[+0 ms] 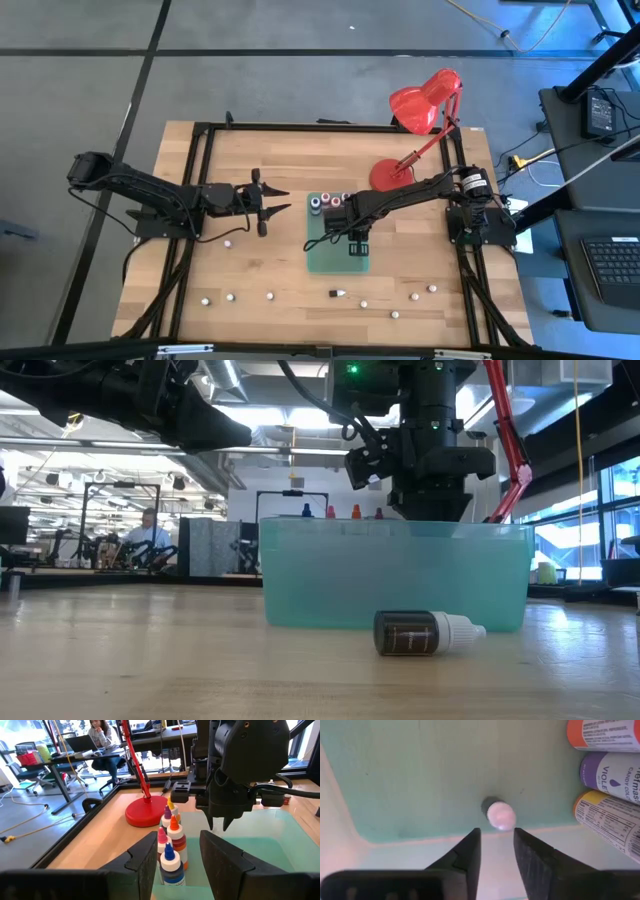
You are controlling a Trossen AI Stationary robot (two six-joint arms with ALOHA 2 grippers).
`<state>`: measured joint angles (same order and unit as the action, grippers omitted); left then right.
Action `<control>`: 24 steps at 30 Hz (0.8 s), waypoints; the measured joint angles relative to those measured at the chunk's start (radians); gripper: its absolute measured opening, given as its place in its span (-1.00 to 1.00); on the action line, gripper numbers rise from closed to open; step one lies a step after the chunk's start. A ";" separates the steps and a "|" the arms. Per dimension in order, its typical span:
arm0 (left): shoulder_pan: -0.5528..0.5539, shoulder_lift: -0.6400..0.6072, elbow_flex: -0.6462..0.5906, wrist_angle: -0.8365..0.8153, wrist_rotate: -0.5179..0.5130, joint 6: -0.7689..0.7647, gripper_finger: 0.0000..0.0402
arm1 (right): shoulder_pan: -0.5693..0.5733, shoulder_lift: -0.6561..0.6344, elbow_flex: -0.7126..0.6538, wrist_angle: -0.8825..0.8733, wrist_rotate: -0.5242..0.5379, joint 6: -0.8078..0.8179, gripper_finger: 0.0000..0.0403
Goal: Pick & Place food coloring
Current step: Put the middle small red food coloring bottle into the green bin, then put the small pink food coloring bottle into the green bin
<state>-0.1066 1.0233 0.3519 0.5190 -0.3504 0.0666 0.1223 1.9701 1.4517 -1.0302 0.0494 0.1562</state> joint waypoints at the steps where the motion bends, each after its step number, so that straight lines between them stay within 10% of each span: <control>1: 0.000 0.000 0.000 0.000 0.000 0.000 -0.28 | 0.000 0.000 0.000 0.000 0.000 0.000 -0.38; 19: 0.000 0.000 0.000 0.000 0.000 0.000 -0.29 | 0.133 -0.120 0.087 -0.280 0.158 0.233 -0.09; 24: 0.000 0.000 0.000 0.000 0.000 0.000 -0.29 | 0.254 -0.262 0.004 -0.279 0.024 0.500 -0.09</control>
<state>-0.1063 1.0233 0.3519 0.5188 -0.3504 0.0666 0.3759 1.7085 1.4556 -1.3090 0.0734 0.6558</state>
